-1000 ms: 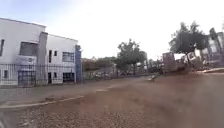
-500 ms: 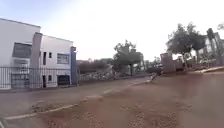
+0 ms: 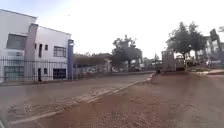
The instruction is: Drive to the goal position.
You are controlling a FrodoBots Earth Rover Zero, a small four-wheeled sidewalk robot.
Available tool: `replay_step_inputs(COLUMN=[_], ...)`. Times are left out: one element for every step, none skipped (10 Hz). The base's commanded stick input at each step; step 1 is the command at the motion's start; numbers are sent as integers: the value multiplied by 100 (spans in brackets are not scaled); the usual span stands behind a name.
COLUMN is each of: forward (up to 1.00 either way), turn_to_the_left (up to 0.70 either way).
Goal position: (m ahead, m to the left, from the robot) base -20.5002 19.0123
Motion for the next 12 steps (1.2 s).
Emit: replay_step_inputs(forward=[0,0,30,78,100,100,100,100,100,100,100,100], turn_to_the_left=[0,0,0,0,27,27,27,27,27,27,27,27])
